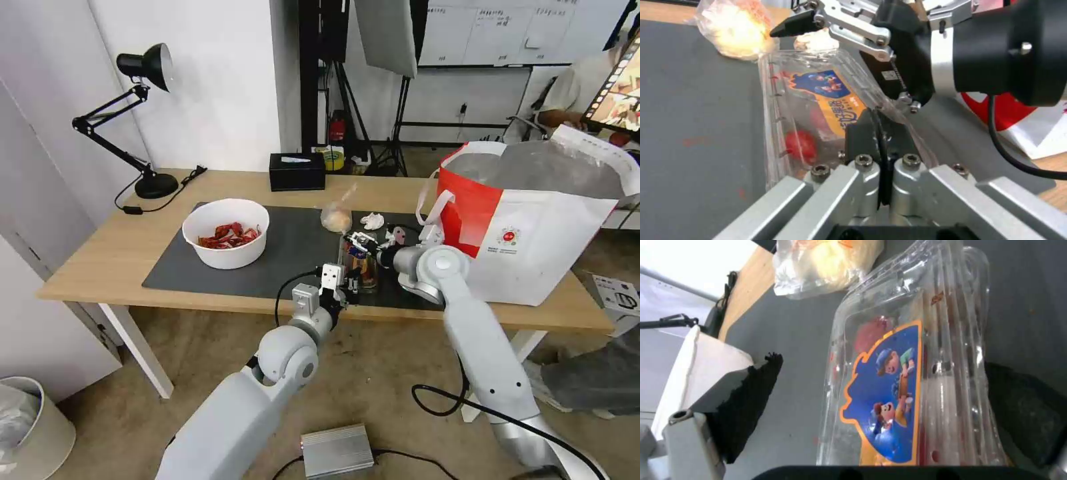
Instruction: Pick up the trash from the table and place it into the takeout bag.
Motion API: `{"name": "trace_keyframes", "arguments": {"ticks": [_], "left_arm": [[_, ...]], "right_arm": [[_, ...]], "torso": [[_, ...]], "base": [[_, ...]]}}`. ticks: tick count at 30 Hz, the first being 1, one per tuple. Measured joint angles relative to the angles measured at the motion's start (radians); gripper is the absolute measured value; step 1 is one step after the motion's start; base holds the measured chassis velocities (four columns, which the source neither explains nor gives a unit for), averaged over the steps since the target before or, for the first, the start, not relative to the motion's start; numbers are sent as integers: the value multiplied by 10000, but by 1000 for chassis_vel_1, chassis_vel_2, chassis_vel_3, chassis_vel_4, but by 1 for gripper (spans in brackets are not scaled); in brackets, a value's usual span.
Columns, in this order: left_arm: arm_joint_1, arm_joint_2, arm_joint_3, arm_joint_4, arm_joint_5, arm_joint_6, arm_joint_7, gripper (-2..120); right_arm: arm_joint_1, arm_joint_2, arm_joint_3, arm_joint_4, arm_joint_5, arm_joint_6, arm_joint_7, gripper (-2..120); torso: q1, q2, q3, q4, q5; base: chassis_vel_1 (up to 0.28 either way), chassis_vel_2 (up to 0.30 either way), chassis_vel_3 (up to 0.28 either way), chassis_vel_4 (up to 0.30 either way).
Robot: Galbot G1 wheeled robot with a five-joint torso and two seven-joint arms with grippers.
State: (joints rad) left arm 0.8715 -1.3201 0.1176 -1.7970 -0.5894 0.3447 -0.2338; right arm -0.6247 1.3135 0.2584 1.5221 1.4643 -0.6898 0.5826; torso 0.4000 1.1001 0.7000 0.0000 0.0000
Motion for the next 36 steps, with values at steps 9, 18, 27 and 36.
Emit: {"name": "trace_keyframes", "arguments": {"ticks": [9, 18, 27, 36], "left_arm": [[-1, -2, 2, 13, -2, -20, -10, 0], [30, 11, 5, -37, -10, -24, -38, 0], [42, 30, -1, -84, -12, -25, -51, 0], [32, -37, 42, -96, -14, -25, -99, 0]], "right_arm": [[4, 82, -8, -108, -7, -2, -30, 100], [-35, 102, 0, -135, 16, -14, -43, 98], [-133, 78, 3, -152, 10, -10, -33, 66], [-225, -37, 4, -126, 15, -12, -23, 33]], "torso": [[-1, 1, -2, -3, -1], [-2, 2, -3, -3, -3], [0, -1, -1, -2, 0], [2, -3, 2, 5, 4]], "base": [[0, 0, 0, 0], [0, 0, 0, 0], [0, 0, 0, 0], [0, 0, 0, 0]]}}
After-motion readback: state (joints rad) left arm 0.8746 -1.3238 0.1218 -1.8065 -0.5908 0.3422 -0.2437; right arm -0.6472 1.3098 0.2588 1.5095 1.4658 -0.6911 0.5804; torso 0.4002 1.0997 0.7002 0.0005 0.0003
